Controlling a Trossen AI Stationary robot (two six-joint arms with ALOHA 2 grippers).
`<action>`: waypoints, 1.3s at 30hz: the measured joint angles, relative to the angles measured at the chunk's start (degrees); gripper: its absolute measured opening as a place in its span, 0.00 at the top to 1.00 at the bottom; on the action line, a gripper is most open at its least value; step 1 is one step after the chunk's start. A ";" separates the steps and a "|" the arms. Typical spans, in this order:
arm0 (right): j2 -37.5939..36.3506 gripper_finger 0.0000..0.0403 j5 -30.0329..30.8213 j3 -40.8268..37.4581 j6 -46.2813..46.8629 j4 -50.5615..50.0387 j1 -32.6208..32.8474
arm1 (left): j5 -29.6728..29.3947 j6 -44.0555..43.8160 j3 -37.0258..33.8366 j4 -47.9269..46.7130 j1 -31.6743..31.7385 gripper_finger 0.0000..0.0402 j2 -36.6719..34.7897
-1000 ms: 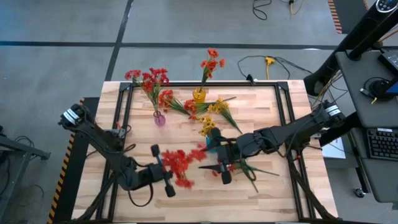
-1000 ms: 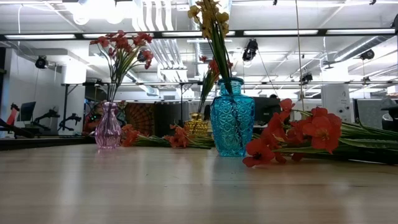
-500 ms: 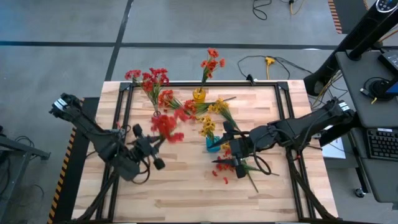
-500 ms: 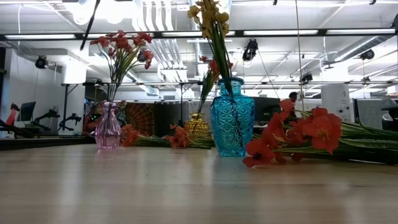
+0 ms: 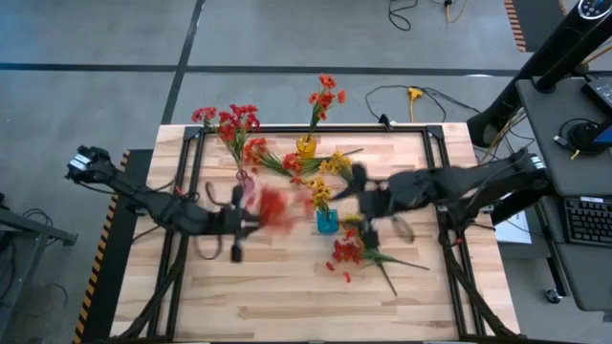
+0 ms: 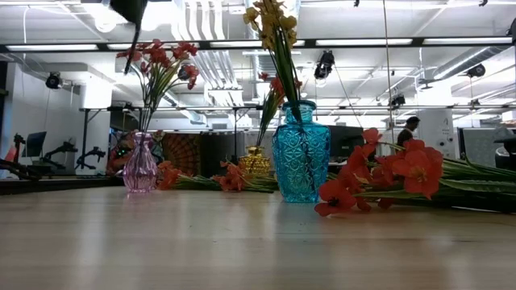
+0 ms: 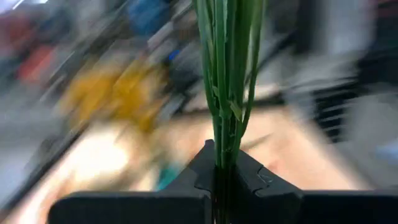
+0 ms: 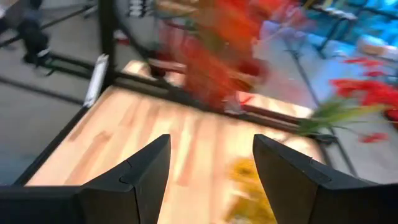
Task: Sort flowers into vase by color
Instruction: Put the top red flowers into the purple vase
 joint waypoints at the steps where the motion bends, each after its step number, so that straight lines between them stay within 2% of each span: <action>1: -1.17 0.45 0.03 -0.07 0.04 -0.49 -0.94 | 5.52 4.35 -0.43 2.88 0.51 1.00 -0.92; 2: -1.99 0.45 0.07 -0.49 0.10 -0.36 -1.74 | 8.61 7.61 -0.86 3.83 1.01 1.00 -2.11; 4: -3.47 0.45 0.04 -1.80 0.08 -0.78 -3.13 | 7.51 10.15 -1.23 3.32 2.25 1.00 -4.77; 7: -4.67 0.45 -0.11 -3.58 0.39 -1.06 -4.78 | -2.21 9.59 -2.43 -2.83 4.27 1.00 -10.22; 10: -4.93 0.45 -0.06 -4.12 0.49 -0.60 -5.57 | -17.04 6.19 -4.17 -7.40 6.10 1.00 -14.54; 12: -4.72 0.45 -0.09 -4.34 0.45 -0.81 -5.78 | -22.22 5.65 -6.25 -6.71 8.02 1.00 -16.32; 17: -3.59 0.45 -0.13 -4.44 -0.29 -0.41 -5.81 | -18.34 5.97 -12.88 0.48 14.09 1.00 -18.40; 23: -2.89 0.45 -0.11 -4.48 -0.14 0.28 -5.83 | -12.63 9.73 -17.40 10.34 19.15 1.00 -20.52; 35: -2.89 0.45 -0.09 -4.48 0.77 1.06 -5.83 | -11.20 12.04 -22.81 13.32 27.86 1.00 -22.20; 39: -2.89 0.45 -0.08 -4.48 1.13 1.07 -5.83 | -8.10 11.29 -23.55 13.30 31.04 1.00 -22.18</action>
